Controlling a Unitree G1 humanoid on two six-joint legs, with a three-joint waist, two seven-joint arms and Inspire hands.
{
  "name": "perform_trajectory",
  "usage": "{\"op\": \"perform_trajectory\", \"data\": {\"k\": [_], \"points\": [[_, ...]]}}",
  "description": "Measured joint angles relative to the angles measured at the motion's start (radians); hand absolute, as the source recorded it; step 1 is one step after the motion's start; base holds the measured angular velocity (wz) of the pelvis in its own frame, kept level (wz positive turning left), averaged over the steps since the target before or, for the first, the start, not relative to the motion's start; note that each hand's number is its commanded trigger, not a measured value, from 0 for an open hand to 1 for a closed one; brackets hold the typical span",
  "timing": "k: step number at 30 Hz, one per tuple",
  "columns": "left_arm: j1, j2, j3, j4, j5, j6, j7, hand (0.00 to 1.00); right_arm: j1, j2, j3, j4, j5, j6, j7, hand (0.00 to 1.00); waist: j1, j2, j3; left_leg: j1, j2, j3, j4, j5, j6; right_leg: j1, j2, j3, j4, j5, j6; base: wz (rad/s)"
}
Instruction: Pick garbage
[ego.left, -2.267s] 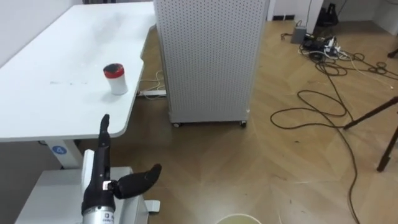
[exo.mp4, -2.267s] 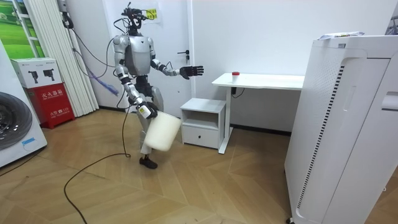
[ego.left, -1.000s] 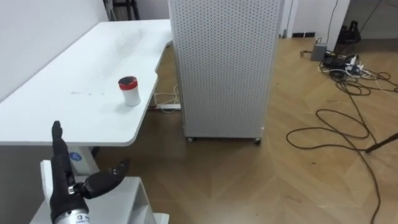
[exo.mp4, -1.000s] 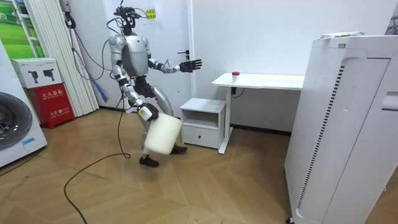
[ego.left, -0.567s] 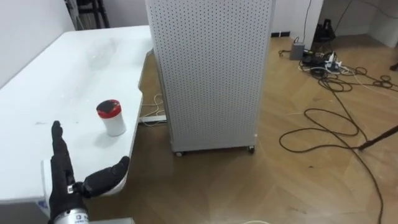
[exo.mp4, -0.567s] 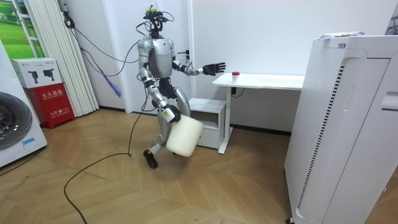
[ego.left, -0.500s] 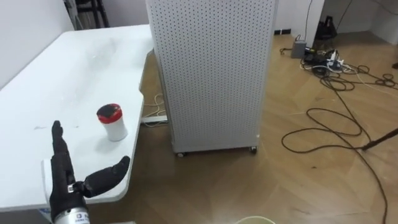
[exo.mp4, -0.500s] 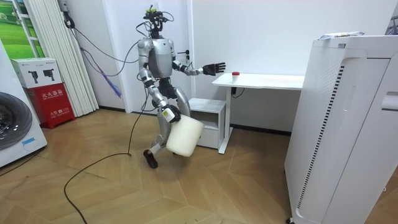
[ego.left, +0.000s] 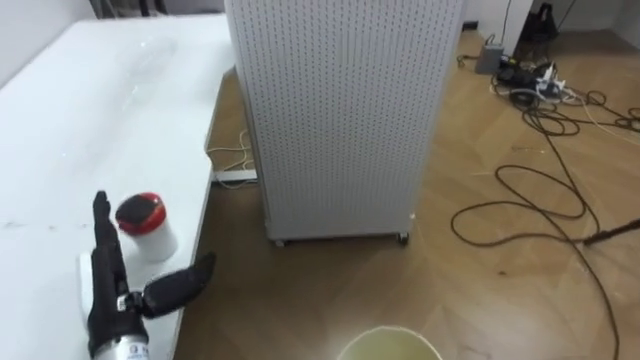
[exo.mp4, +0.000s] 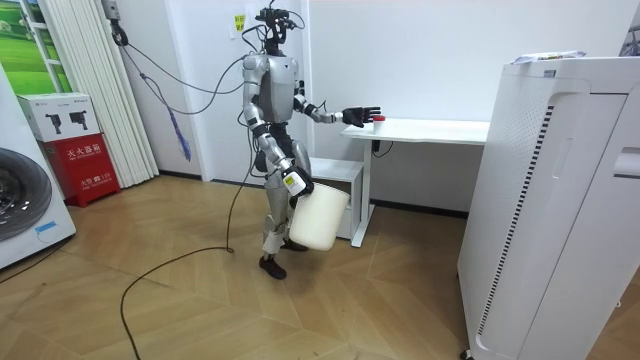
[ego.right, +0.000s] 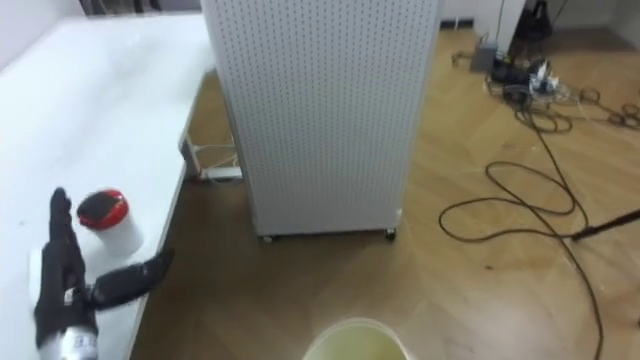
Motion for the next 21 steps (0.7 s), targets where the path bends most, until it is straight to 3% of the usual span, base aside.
{"op": "perform_trajectory", "data": {"k": [7, 16, 18, 21], "points": [[0.003, 0.002, 0.005, 0.003, 0.000, 0.000, 0.000, 0.00, 0.017, -0.005, 0.001, -0.033, 0.000, -0.001, 0.003, 1.00, 0.007, -0.009, -0.0046, 0.057, 0.001, -0.010, -0.060, 0.006, -0.011, 0.061, 0.028, 0.012, -0.097, 0.026, 0.003, -0.10], [0.055, 0.003, 0.005, 0.000, 0.000, 0.006, -0.005, 0.00, 0.019, -0.005, 0.001, -0.050, -0.044, -0.001, 0.013, 1.00, 0.012, -0.010, -0.0059, 0.096, -0.001, -0.070, -0.091, 0.011, -0.018, 0.103, 0.041, 0.001, -0.140, 0.033, 0.004, 0.00], [0.060, 0.006, 0.007, -0.001, -0.001, 0.006, -0.005, 0.00, 0.020, -0.005, 0.001, -0.051, -0.068, -0.001, 0.014, 1.00, 0.008, -0.012, -0.0089, 0.101, -0.004, -0.104, -0.092, 0.014, -0.024, 0.121, 0.041, -0.014, -0.142, 0.034, 0.003, 0.09], [0.075, 0.006, 0.007, -0.007, -0.001, 0.004, -0.004, 0.00, 0.022, -0.005, 0.001, -0.051, -0.082, -0.001, 0.026, 1.00, 0.005, -0.014, -0.0105, 0.113, -0.003, -0.108, -0.092, 0.016, -0.027, 0.143, 0.042, -0.014, -0.156, 0.034, 0.003, 0.08]]}}
